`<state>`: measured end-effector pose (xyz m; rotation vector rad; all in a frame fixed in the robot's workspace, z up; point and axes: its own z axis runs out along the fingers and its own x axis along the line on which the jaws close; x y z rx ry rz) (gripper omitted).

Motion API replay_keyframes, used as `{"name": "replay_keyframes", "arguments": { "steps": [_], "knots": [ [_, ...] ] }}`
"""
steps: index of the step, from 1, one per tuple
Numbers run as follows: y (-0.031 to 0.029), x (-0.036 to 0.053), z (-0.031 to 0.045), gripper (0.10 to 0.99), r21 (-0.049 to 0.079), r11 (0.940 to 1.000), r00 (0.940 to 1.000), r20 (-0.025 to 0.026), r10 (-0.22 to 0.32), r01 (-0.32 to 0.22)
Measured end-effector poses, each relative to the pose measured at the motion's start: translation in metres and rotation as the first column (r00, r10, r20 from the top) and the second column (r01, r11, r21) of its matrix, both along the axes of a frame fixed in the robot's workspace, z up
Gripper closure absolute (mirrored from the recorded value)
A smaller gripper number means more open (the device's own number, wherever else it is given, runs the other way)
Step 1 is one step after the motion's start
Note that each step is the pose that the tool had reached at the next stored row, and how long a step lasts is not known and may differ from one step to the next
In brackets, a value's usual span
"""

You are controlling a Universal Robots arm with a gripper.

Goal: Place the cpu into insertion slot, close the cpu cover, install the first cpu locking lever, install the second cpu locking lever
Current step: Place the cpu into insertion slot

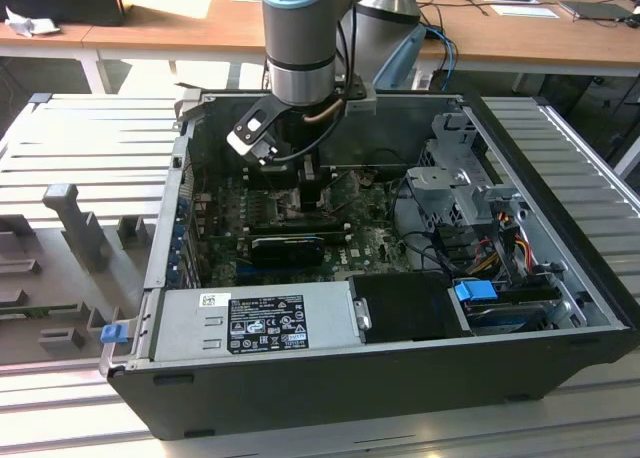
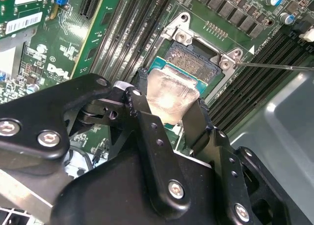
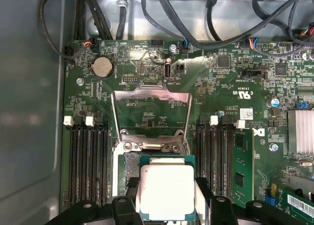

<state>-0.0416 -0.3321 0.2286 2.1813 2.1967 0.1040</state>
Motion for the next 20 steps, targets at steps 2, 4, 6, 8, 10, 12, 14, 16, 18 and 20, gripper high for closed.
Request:
{"name": "replay_keyframes", "arguments": {
  "steps": [2,4,6,8,10,12,14,16,18,20],
  "knots": [
    [0.0002,-0.0004,-0.0022,0.561,0.000,1.0000,1.0000,0.0000,0.000,0.000],
    [0.0003,-0.0011,-0.0047,0.561,0.000,1.0000,1.0000,0.0000,0.000,0.000],
    [0.0003,-0.0019,-0.0067,0.561,0.000,1.0000,1.0000,0.0000,0.000,0.000],
    [0.0003,-0.0023,-0.0082,0.561,0.000,1.0000,1.0000,0.0000,0.000,0.000],
    [0.0008,-0.0026,-0.0097,0.561,0.000,1.0000,1.0000,-0.0001,0.000,0.000],
    [0.0019,-0.0041,-0.0113,0.561,0.001,1.0000,1.0000,0.0000,0.000,0.000],
    [0.0025,-0.0052,-0.0124,0.561,0.002,1.0000,1.0000,-0.0001,0.004,-0.004],
    [0.0033,-0.0058,-0.0135,0.561,0.002,1.0000,1.0000,0.0000,0.005,-0.005],
    [0.0050,-0.0064,-0.0153,0.561,0.002,1.0000,1.0000,0.0000,0.005,-0.005],
    [0.0070,-0.0064,-0.0165,0.561,0.002,1.0000,1.0000,0.0000,0.004,-0.004]
  ]
}}
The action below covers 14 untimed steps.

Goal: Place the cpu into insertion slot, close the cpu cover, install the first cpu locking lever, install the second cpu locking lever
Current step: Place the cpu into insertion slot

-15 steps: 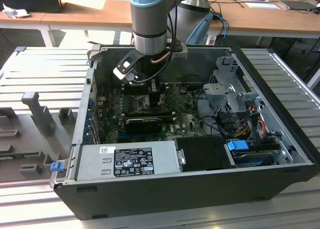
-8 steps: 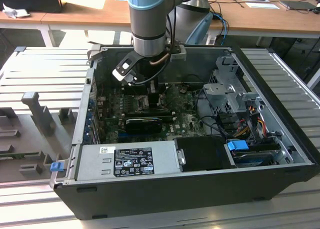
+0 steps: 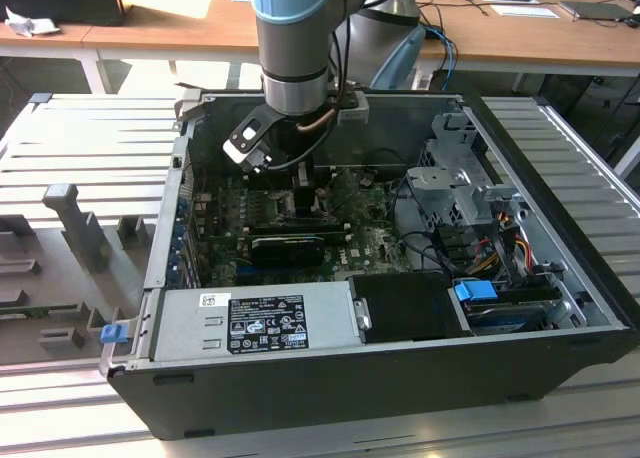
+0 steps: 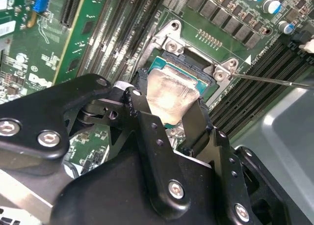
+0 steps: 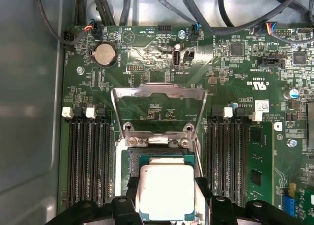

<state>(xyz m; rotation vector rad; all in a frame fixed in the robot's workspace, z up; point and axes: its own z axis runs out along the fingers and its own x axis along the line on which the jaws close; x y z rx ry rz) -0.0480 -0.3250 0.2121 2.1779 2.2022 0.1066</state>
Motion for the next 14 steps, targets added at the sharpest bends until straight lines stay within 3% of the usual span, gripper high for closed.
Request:
{"name": "replay_keyframes", "arguments": {
  "steps": [14],
  "knots": [
    [0.0069,0.0010,-0.0122,0.561,-0.001,0.9999,0.9999,-0.0040,-0.010,0.010]
  ]
}}
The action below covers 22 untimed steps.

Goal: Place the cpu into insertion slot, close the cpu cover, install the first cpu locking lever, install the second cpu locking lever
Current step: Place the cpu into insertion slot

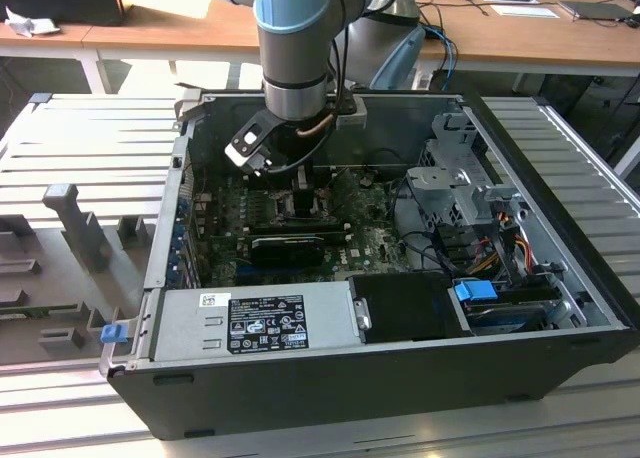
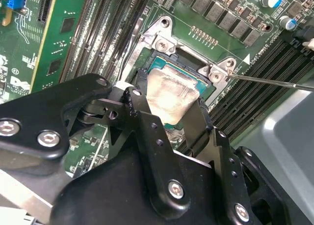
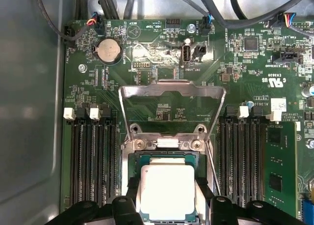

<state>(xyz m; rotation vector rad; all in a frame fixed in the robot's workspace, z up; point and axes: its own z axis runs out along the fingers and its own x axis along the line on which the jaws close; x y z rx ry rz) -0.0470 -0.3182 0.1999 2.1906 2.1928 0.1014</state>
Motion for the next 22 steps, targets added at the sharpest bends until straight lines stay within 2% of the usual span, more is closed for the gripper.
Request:
{"name": "replay_keyframes", "arguments": {
  "steps": [5,6,7,10,11,12,13,16,22],
  "knots": [
    [0.0001,0.0001,-0.0001,0.545,0.003,1.0000,1.0000,0.0003,0.000,0.000],
    [0.0001,0.0002,0.0006,0.482,0.007,1.0000,1.0000,0.0003,0.000,0.000],
    [0.0001,0.0001,0.0032,0.482,0.014,0.9999,1.0000,0.0002,-0.001,0.001],
    [0.0001,0.0001,0.0090,0.498,0.016,0.9999,1.0000,0.0001,-0.001,0.001],
    [0.0001,0.0001,0.0103,0.627,0.016,0.9999,1.0000,-0.0002,-0.001,0.001],
    [0.0001,0.0001,0.0112,0.686,0.016,0.9999,1.0000,-0.0006,-0.002,0.002],
    [0.0001,0.0001,0.0123,0.808,0.016,0.9999,1.0000,-0.0007,-0.002,0.002],
    [0.0001,0.0001,0.0144,0.980,0.016,0.9999,1.0000,-0.0007,-0.002,0.002],
    [0.0001,0.0001,0.0182,0.980,0.016,0.9999,1.0000,-0.0007,-0.002,0.002]
  ]
}}
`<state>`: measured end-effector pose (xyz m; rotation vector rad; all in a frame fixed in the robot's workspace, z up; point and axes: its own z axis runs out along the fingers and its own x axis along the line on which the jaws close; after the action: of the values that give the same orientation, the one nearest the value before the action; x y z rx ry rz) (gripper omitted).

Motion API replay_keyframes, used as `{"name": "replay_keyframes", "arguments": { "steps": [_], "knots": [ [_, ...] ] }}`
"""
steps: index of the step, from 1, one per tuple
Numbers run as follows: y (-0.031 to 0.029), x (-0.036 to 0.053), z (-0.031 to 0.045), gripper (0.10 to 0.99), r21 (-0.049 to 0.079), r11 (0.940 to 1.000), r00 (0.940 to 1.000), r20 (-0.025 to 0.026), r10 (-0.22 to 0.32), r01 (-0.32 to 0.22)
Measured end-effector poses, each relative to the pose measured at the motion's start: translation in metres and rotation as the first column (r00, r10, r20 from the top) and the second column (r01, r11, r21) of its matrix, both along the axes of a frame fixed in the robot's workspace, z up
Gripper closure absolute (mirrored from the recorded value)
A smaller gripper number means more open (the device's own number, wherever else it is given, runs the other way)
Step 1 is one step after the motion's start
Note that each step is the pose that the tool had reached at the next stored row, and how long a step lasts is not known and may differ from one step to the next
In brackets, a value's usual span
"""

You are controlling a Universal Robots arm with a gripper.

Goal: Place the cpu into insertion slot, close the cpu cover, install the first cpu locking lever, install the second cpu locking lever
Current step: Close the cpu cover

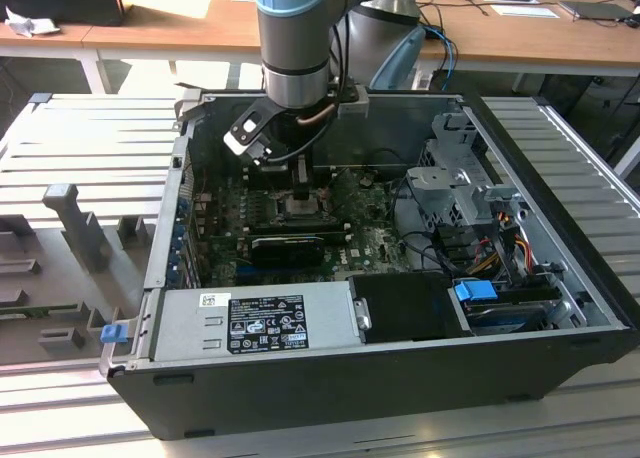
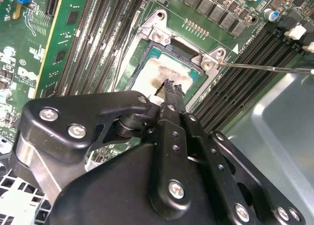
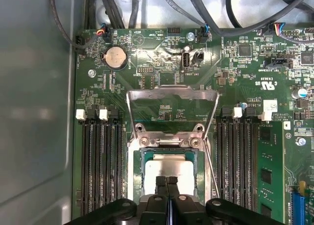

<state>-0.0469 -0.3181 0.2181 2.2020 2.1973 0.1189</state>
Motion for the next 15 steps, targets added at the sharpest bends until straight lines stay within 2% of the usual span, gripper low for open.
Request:
{"name": "replay_keyframes", "arguments": {
  "steps": [10,15],
  "knots": [
    [-0.0004,0.0044,0.0016,0.980,0.001,1.0000,1.0000,-0.0022,0.000,0.000],
    [-0.0002,0.0048,0.0117,0.980,0.001,1.0000,1.0000,-0.0020,0.000,0.000]
  ]
}}
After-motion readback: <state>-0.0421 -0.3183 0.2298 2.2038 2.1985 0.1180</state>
